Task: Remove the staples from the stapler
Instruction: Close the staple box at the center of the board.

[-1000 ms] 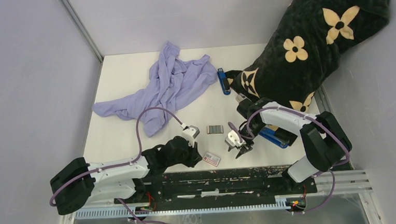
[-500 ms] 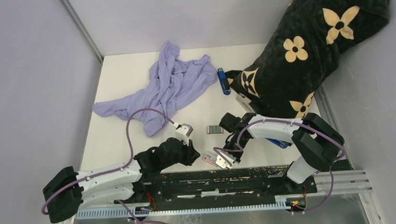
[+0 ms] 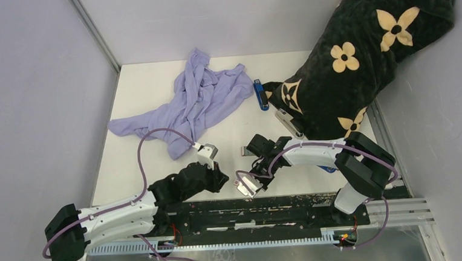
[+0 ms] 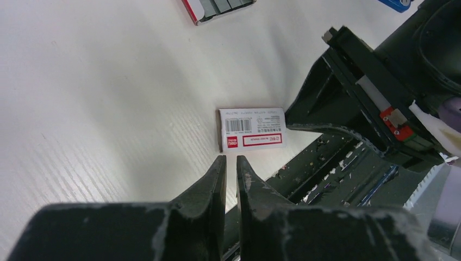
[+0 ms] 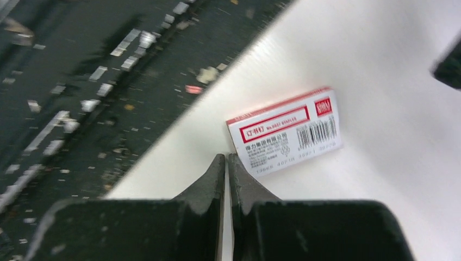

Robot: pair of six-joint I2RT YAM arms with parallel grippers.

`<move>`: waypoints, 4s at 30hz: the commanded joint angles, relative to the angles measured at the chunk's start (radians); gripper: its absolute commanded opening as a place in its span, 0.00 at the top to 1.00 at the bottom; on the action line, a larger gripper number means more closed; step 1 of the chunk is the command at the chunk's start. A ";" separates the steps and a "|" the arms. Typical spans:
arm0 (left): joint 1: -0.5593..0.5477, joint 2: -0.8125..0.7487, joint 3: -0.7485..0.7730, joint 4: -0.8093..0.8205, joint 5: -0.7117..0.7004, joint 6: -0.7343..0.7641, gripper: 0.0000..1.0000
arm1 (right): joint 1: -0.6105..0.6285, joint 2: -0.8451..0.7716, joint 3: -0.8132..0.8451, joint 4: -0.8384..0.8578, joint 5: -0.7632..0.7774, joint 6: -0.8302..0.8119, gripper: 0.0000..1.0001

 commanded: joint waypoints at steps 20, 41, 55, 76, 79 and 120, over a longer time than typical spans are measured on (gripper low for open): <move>0.006 -0.043 -0.045 0.022 -0.165 -0.075 0.69 | -0.254 -0.018 0.116 0.088 0.020 0.308 0.31; 0.010 0.011 -0.100 0.137 -0.155 -0.191 0.62 | -0.192 0.238 0.369 0.039 0.248 0.540 0.12; 0.013 0.007 -0.108 0.141 -0.124 -0.225 0.62 | -0.171 0.314 0.464 -0.089 0.254 0.516 0.40; 0.022 0.099 -0.062 0.114 -0.126 -0.231 0.63 | -0.149 0.152 0.286 -0.161 0.135 0.248 0.61; 0.021 0.091 -0.069 0.130 -0.121 -0.236 0.63 | -0.144 0.135 0.264 -0.165 0.130 0.223 0.62; 0.071 0.292 -0.037 0.245 -0.081 -0.205 0.63 | -0.049 0.140 0.220 -0.033 0.121 0.331 0.64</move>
